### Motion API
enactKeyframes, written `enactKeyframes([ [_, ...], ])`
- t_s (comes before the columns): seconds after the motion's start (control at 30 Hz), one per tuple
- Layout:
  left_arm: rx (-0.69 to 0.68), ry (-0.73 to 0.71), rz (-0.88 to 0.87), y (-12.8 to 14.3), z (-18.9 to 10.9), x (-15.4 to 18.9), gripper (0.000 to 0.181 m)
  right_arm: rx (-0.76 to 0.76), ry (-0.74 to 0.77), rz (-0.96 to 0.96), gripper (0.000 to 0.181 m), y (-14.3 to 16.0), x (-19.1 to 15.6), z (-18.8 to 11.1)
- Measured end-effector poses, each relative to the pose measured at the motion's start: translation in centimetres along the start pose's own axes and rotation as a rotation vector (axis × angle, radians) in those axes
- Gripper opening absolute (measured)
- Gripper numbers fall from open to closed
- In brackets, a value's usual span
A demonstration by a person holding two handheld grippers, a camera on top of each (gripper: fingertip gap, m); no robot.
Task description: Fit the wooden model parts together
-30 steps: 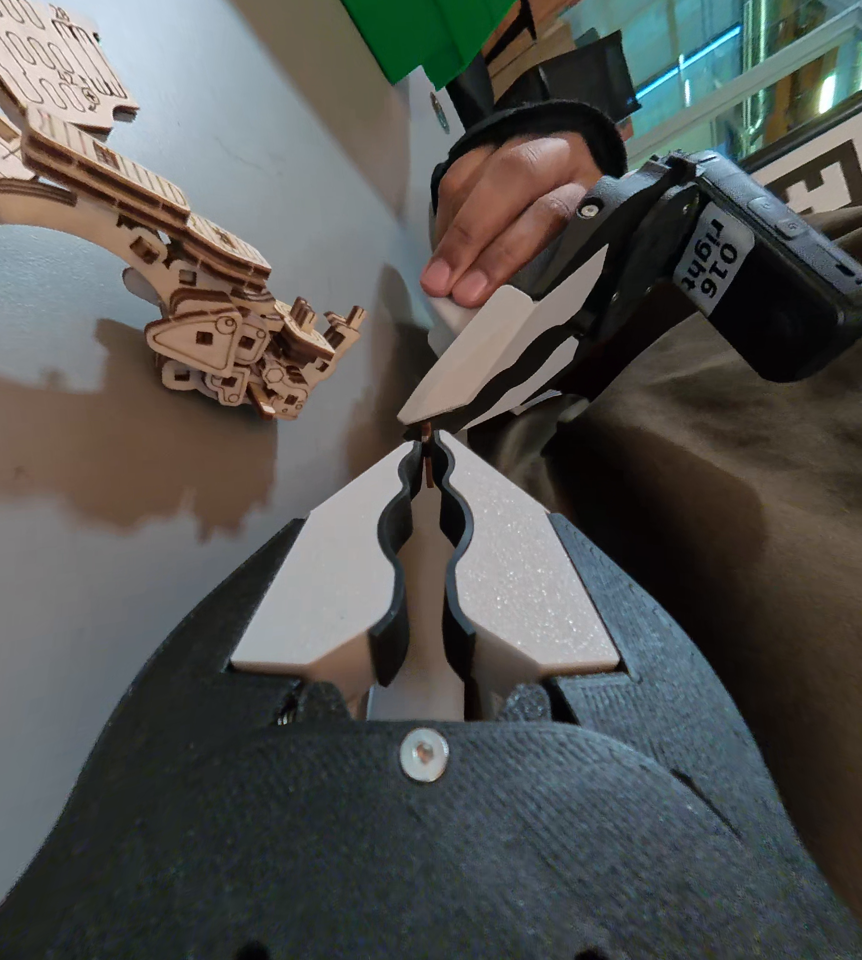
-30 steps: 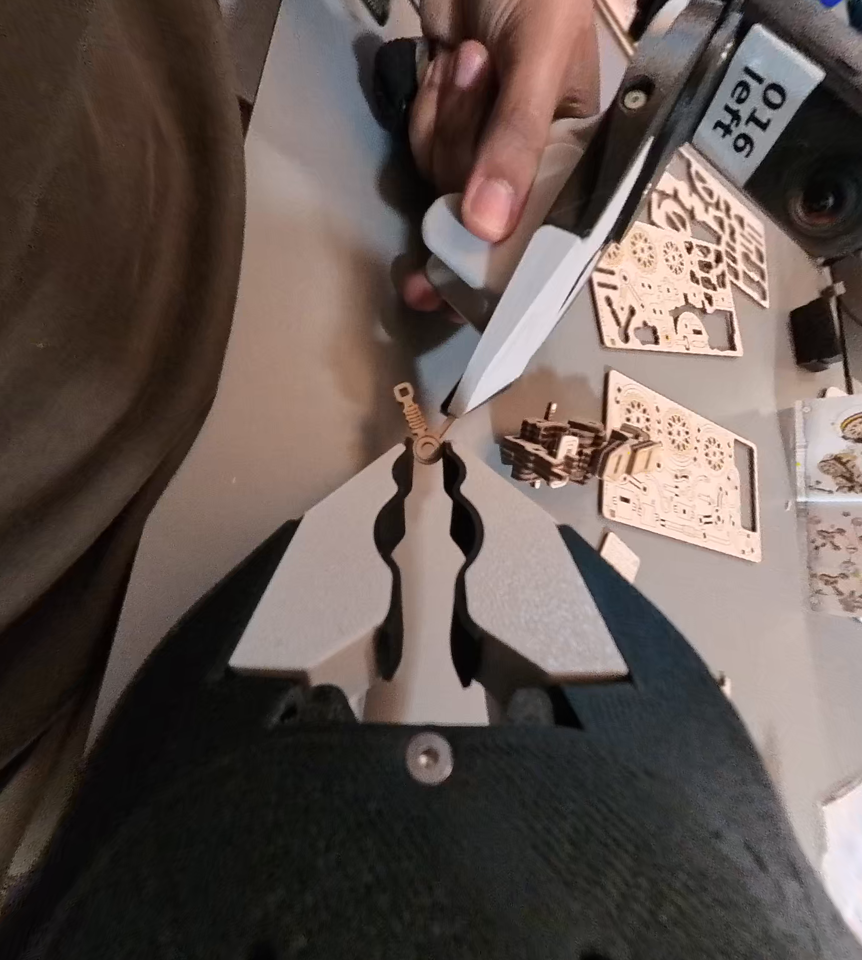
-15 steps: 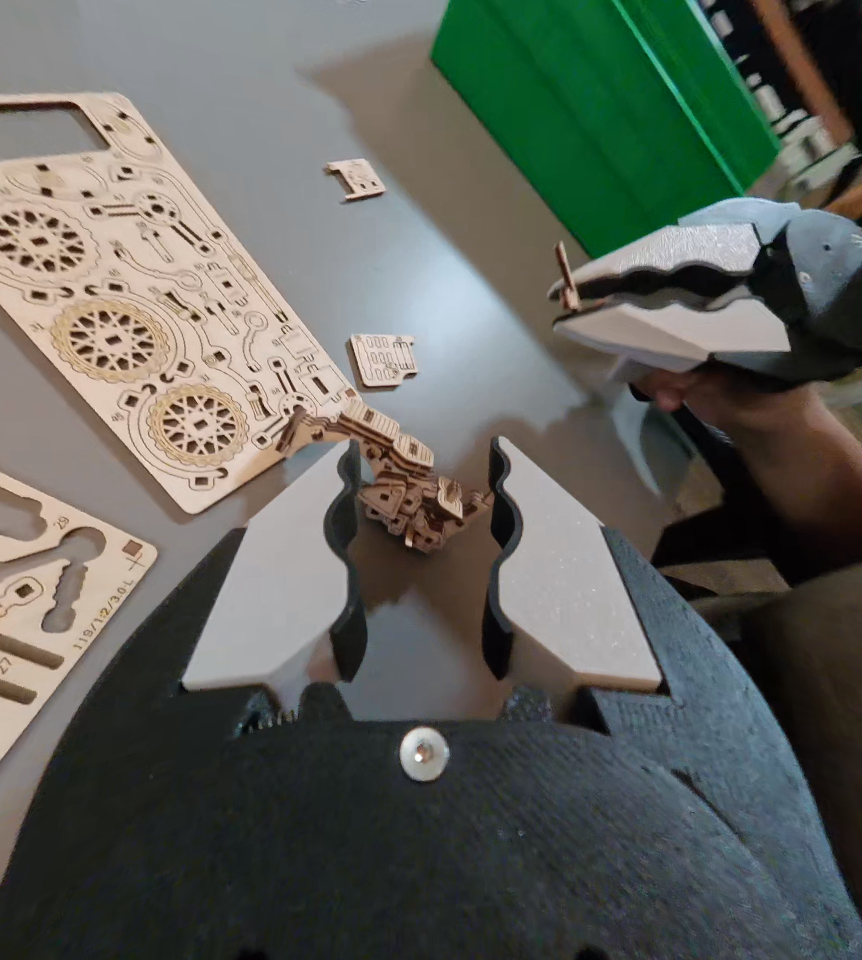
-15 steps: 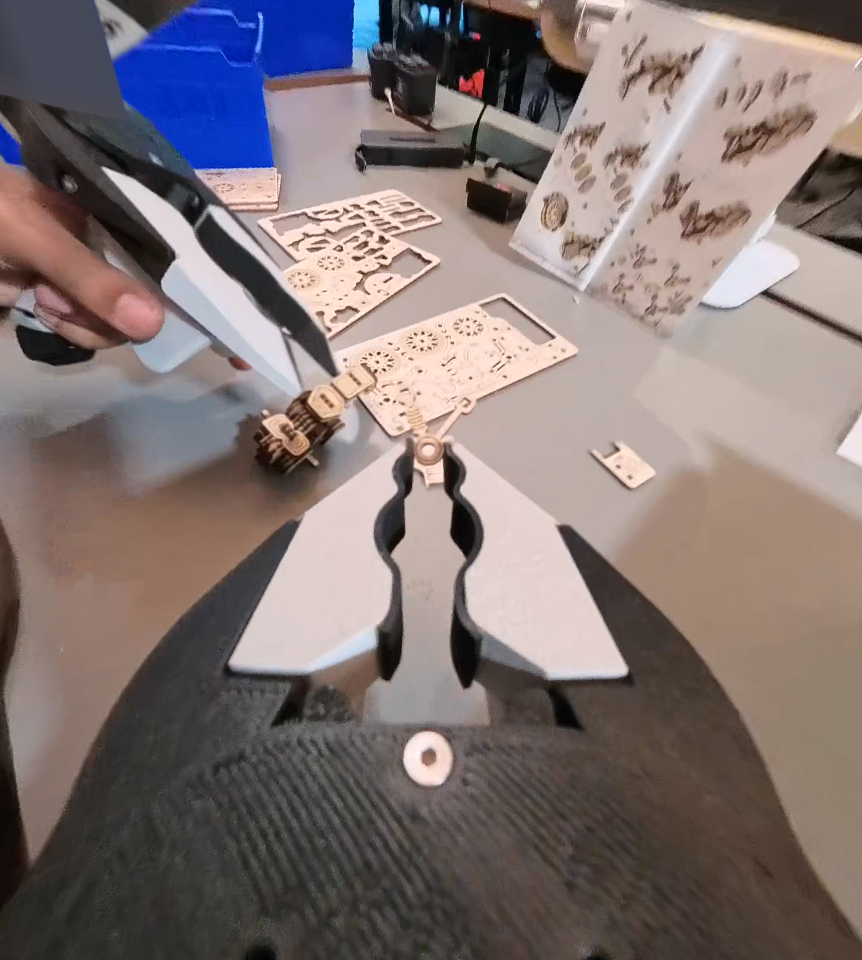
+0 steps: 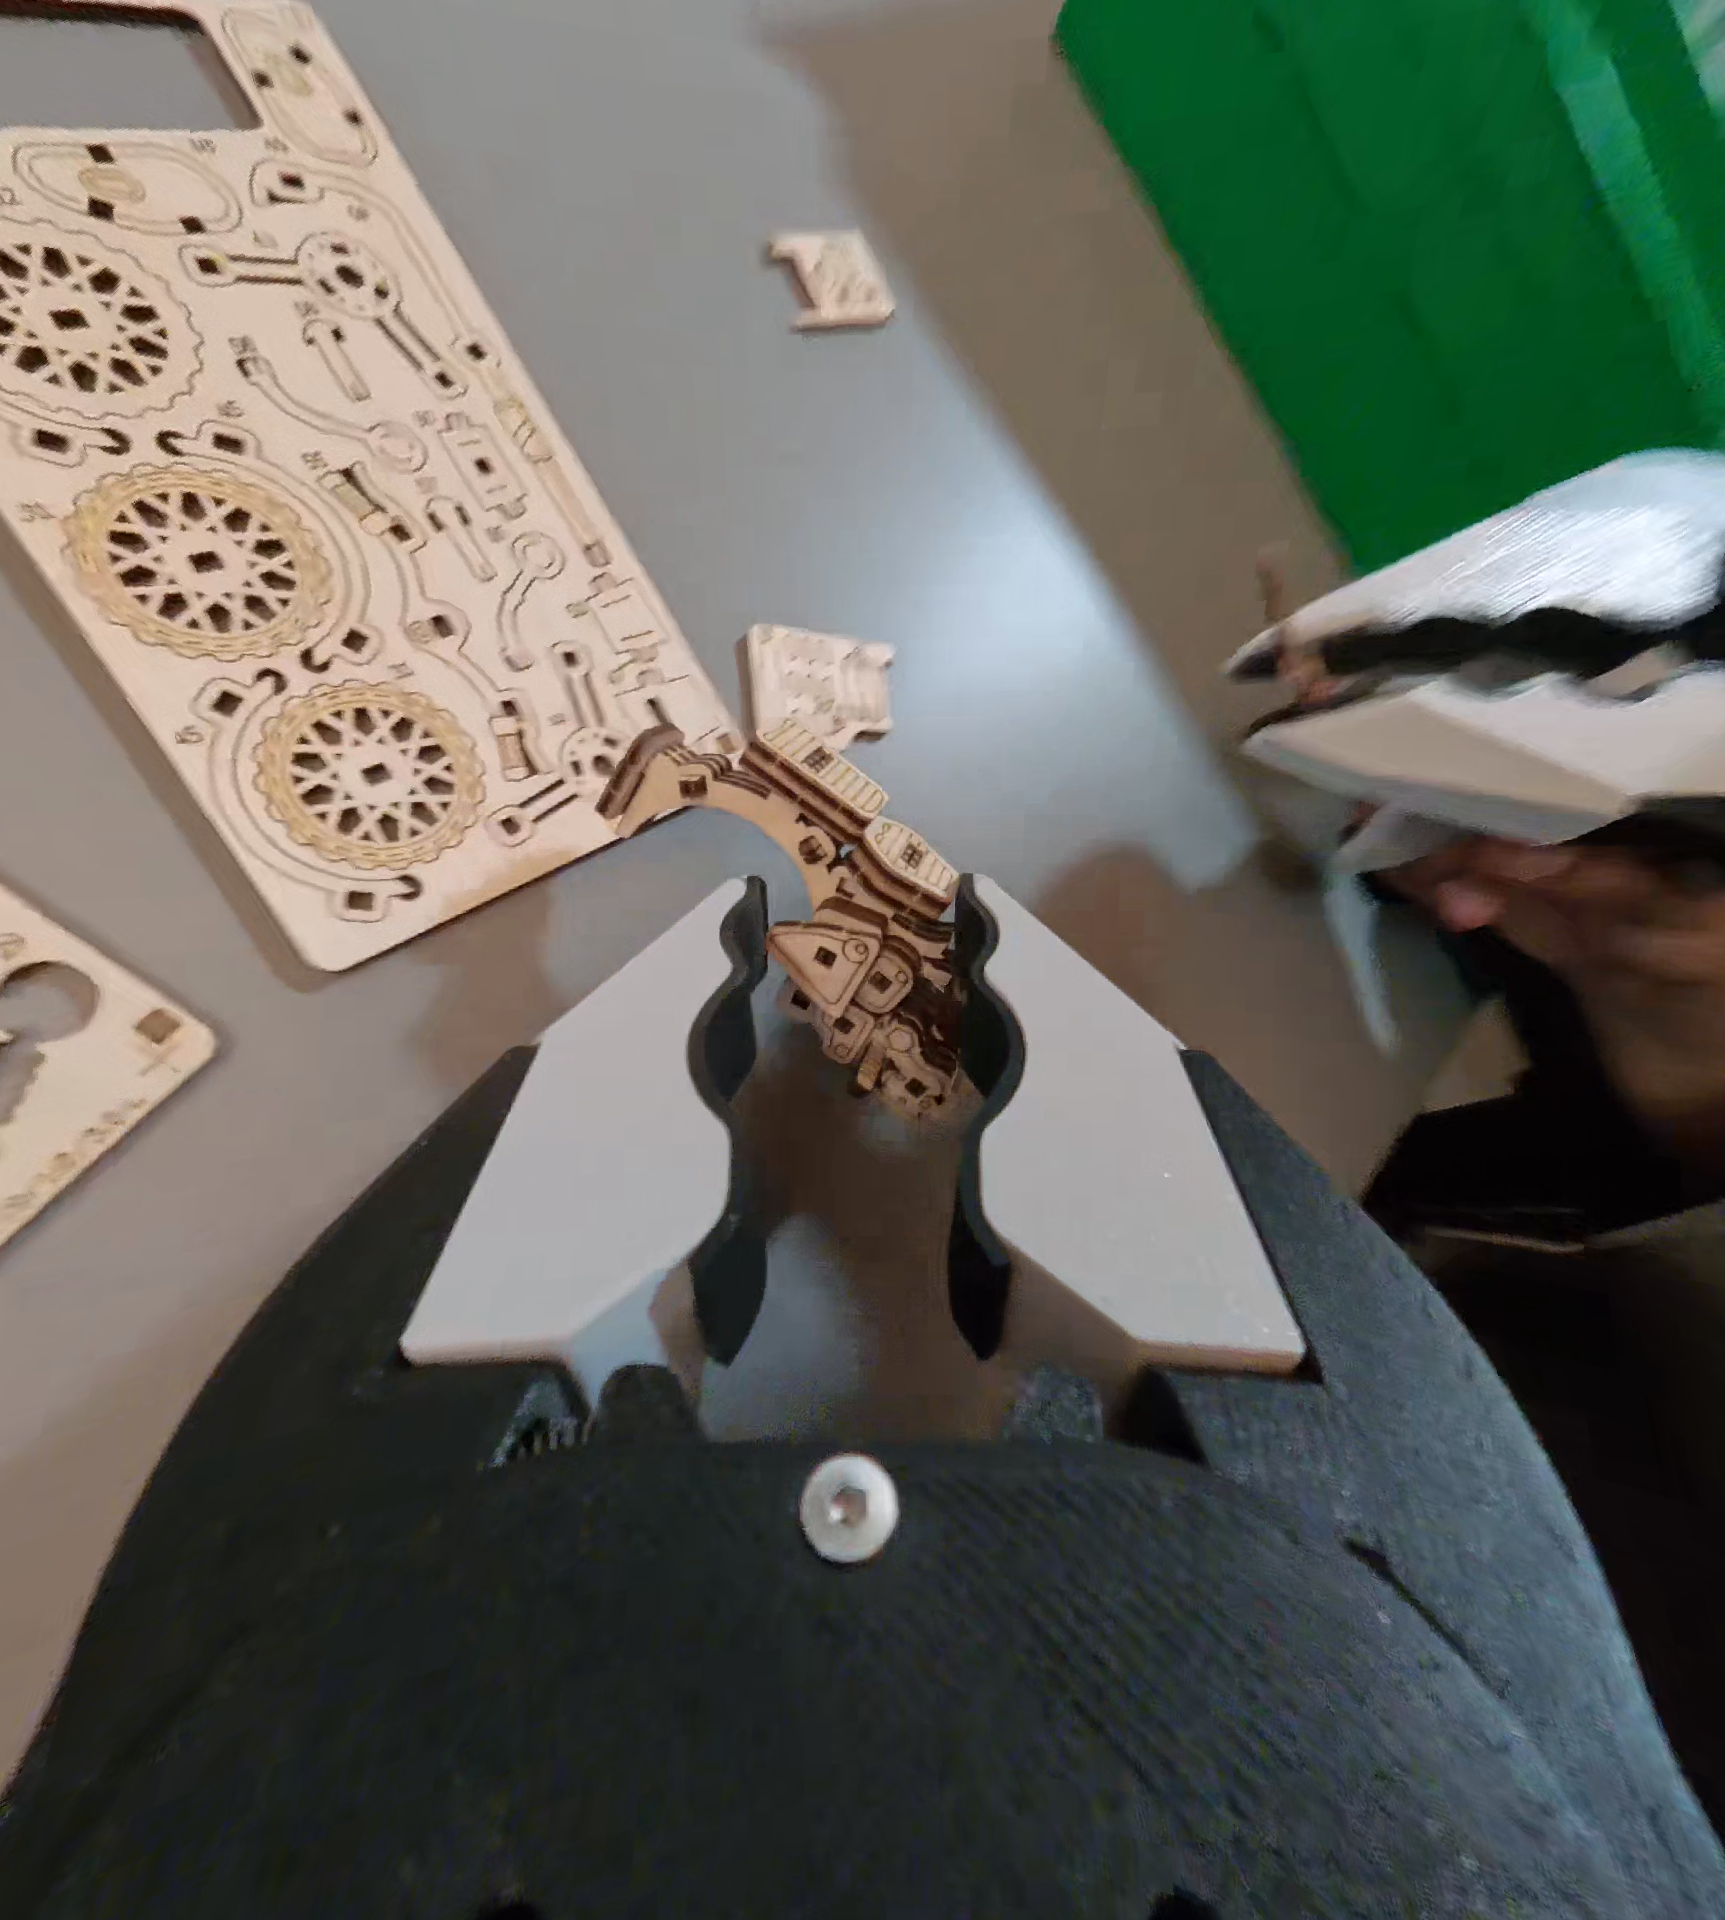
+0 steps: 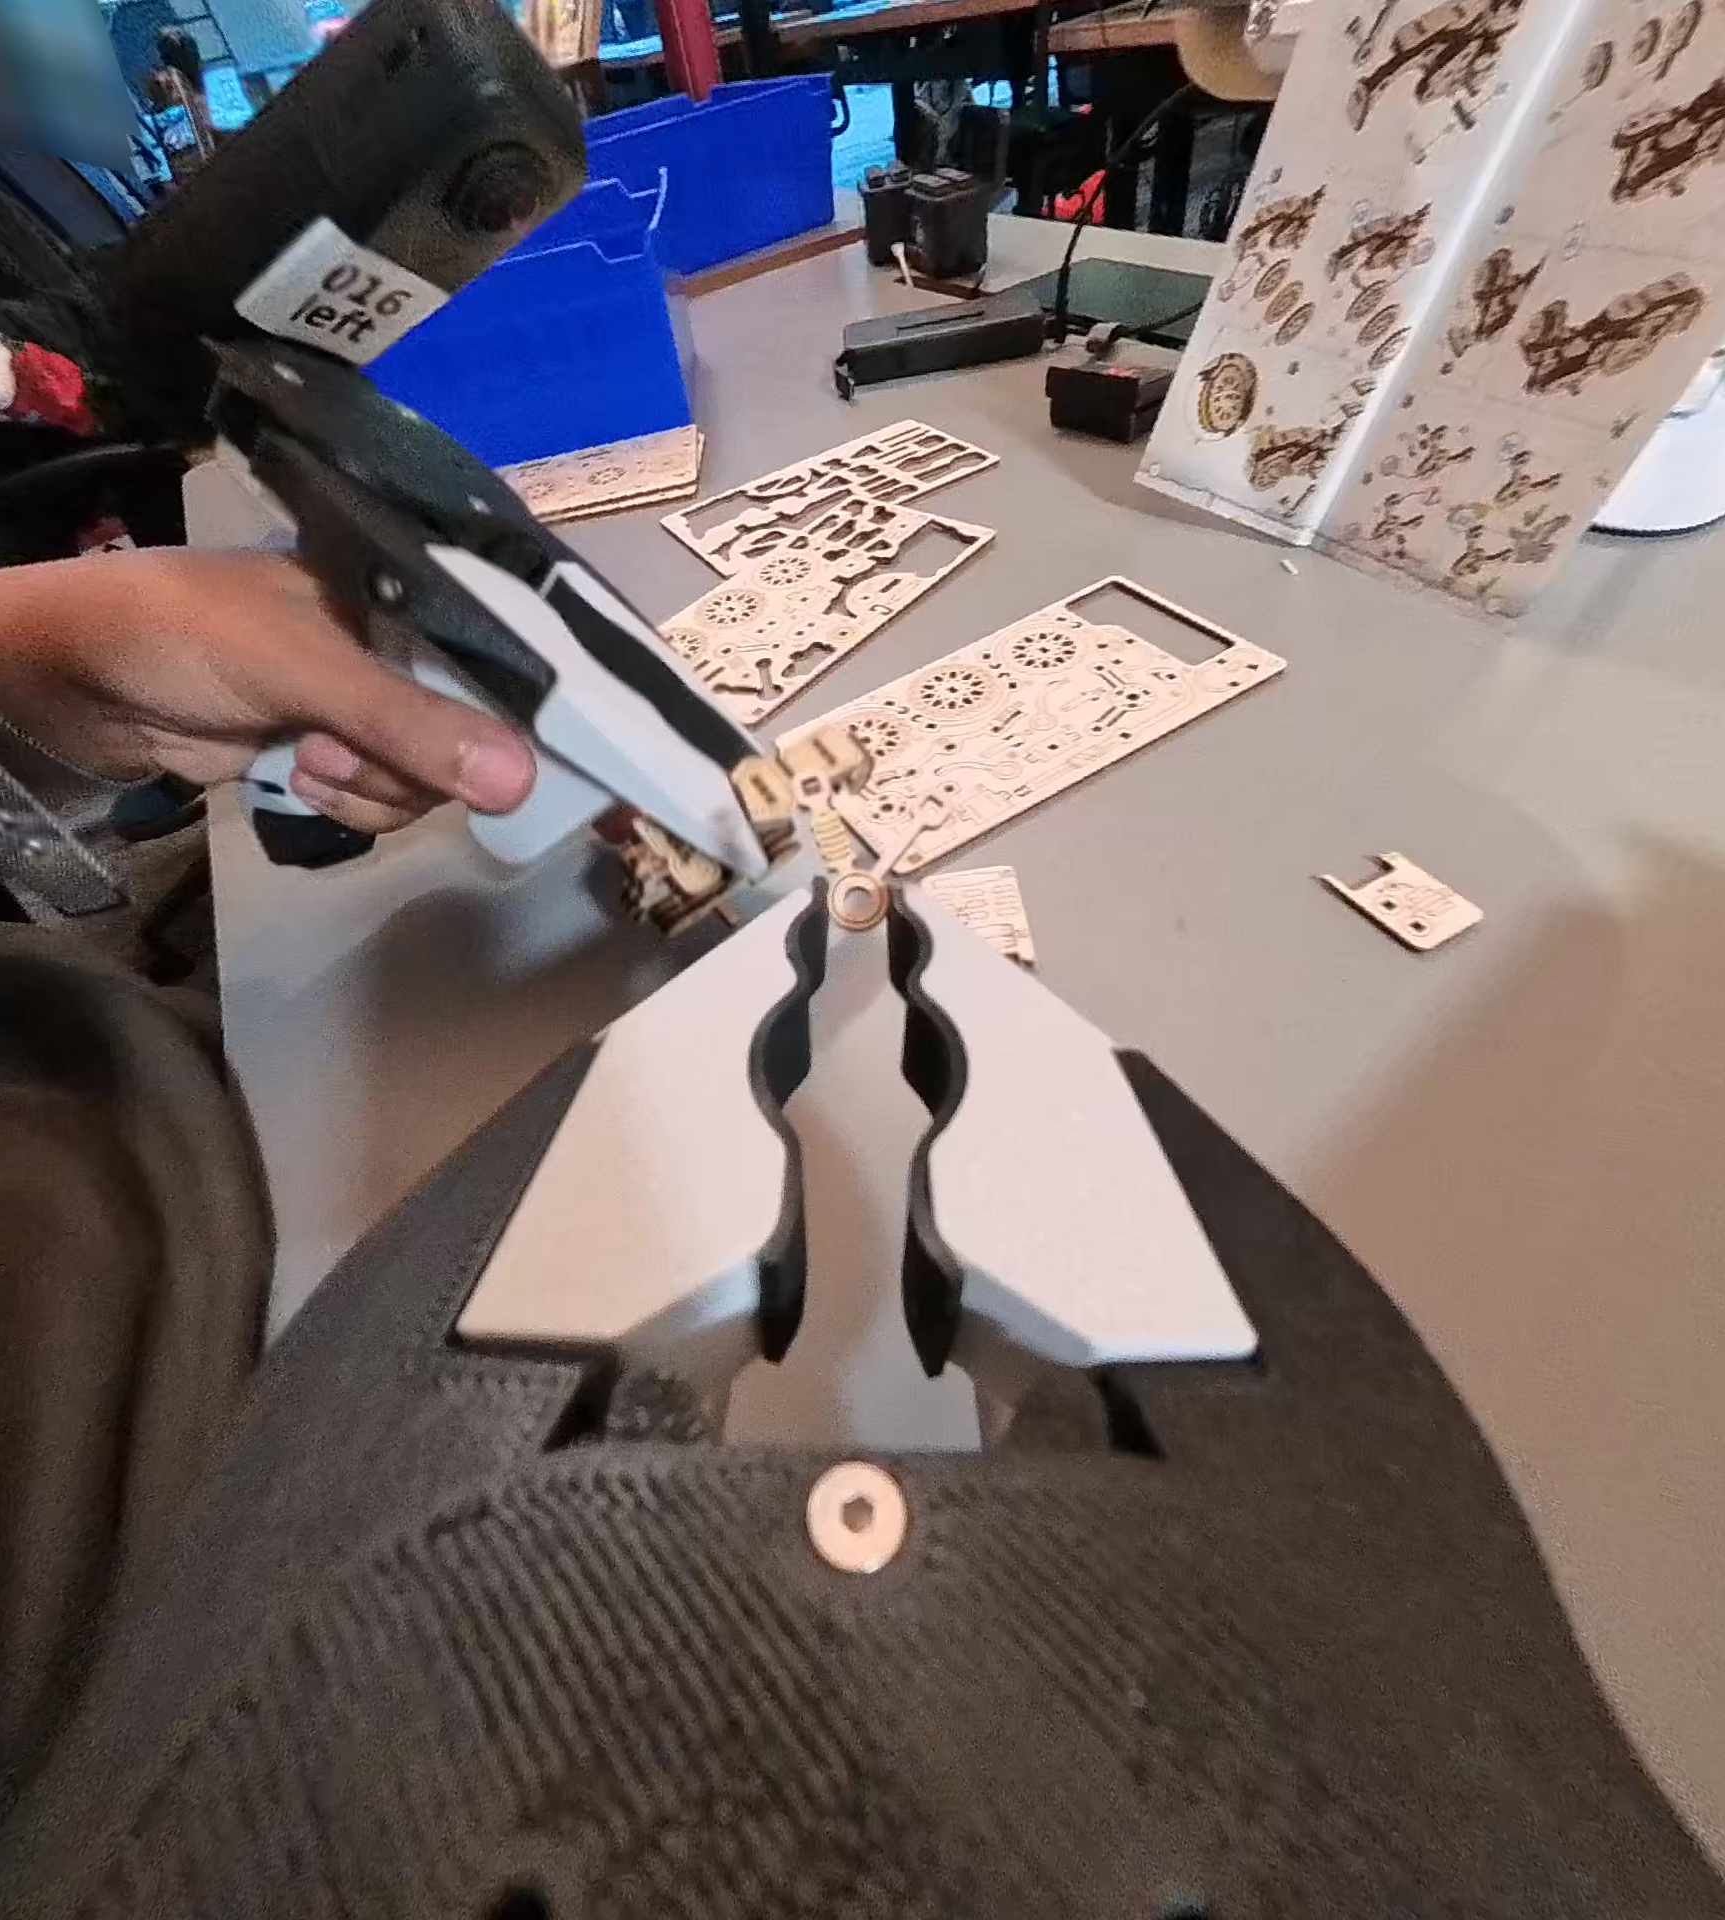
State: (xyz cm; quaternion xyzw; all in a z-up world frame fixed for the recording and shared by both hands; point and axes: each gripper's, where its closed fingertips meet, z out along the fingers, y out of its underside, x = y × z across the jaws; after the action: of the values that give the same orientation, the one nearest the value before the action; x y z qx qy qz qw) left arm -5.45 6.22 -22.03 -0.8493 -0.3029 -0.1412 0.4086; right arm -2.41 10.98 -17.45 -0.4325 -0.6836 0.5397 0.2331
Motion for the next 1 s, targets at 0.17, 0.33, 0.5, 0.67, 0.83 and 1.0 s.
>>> enactKeyframes([
  [0.17,0.198,0.565,-0.186,-2.7,-3.7,4.9,0.034,-0.021,-0.042,-0.041,0.008,0.2,-1.7,0.8],
  [0.33,0.160,0.882,-0.350,-2.0,-4.5,5.4,0.034,0.082,-0.144,0.069,0.009,-1.6,-3.2,0.9],
  [0.5,-0.038,0.897,-0.204,0.7,-3.2,6.1,0.034,-0.033,-0.072,0.004,0.009,0.3,-2.7,2.0],
  [0.67,-0.034,0.884,-0.063,0.6,-3.1,6.1,0.035,-0.066,-0.066,0.019,0.009,1.1,-3.4,2.9],
  [0.83,0.010,0.973,-0.085,-0.1,-5.0,6.3,0.034,0.109,-0.095,0.125,0.009,-1.7,-2.8,2.1],
  [1.0,0.048,1.104,-0.100,-0.8,-7.0,7.5,0.034,0.376,-0.258,0.523,0.008,-5.0,-1.3,0.7],
])
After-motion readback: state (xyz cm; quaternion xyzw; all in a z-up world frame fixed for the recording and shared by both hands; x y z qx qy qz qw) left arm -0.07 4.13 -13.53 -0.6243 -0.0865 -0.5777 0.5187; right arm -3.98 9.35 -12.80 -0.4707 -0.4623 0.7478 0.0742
